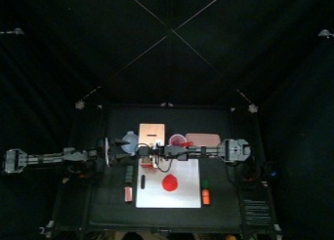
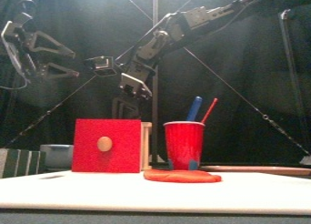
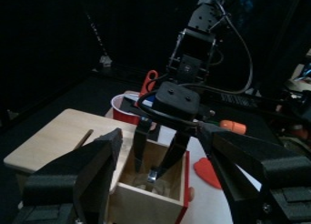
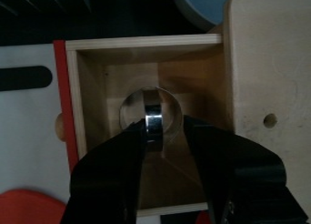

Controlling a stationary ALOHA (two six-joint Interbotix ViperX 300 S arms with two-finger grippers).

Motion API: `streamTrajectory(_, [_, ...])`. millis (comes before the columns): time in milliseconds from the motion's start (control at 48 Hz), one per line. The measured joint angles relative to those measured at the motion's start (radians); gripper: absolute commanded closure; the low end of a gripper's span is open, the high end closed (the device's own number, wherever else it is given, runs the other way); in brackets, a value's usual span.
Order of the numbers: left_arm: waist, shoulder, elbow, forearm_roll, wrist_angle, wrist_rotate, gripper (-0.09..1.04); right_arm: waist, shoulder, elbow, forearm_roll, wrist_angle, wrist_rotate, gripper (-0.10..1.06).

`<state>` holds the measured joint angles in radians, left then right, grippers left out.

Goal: Get the cutter from the drawer then cut the dough then place the extra dough in the bowl
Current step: Place the cutter on the board

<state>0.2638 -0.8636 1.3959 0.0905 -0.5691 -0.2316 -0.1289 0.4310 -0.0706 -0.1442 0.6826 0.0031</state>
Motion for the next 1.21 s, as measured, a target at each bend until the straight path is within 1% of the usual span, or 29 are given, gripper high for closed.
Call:
streamTrajectory(229, [0.0,0.0,0.008,-0.006,0.0,0.0,-0.04,0.0,0.014,-0.002,-0.002,-0.005,0.003,0.43])
streamTrajectory(333, [-0.002,-0.002,0.015,-0.011,0.0,0.0,-0.04,0.002,0.012,-0.009,0.0,-0.005,0.006,0.47])
streamTrajectory(521, [-0.002,0.0,0.032,-0.035,0.0,0.0,-0.04,0.005,0.002,-0.029,-0.005,0.012,0.015,0.48])
streamTrajectory(729, [0.0,-0.002,0.04,-0.049,0.0,0.0,-0.04,0.011,-0.072,-0.089,-0.041,0.092,0.018,0.48])
streamTrajectory(812, [0.002,0.0,0.041,-0.052,0.0,0.0,-0.04,0.012,-0.095,-0.11,-0.046,0.123,0.021,0.48])
streamTrajectory(875, [0.002,-0.002,0.041,-0.054,0.0,0.0,-0.04,0.018,-0.106,-0.126,-0.049,0.144,0.012,0.48])
streamTrajectory(917, [0.002,0.0,0.043,-0.055,0.0,0.0,-0.04,0.021,-0.112,-0.133,-0.051,0.158,0.02,0.48])
streamTrajectory(1062, [0.002,-0.002,0.041,-0.057,0.0,0.002,-0.04,0.038,-0.138,-0.147,-0.067,0.212,0.02,0.48])
streamTrajectory(1167, [0.002,-0.002,0.043,-0.057,0.0,0.002,-0.04,0.052,-0.173,-0.137,-0.081,0.262,0.029,0.48])
streamTrajectory(1208, [0.002,-0.002,0.041,-0.055,0.0,0.002,-0.04,0.06,-0.19,-0.12,-0.086,0.281,0.043,0.48])
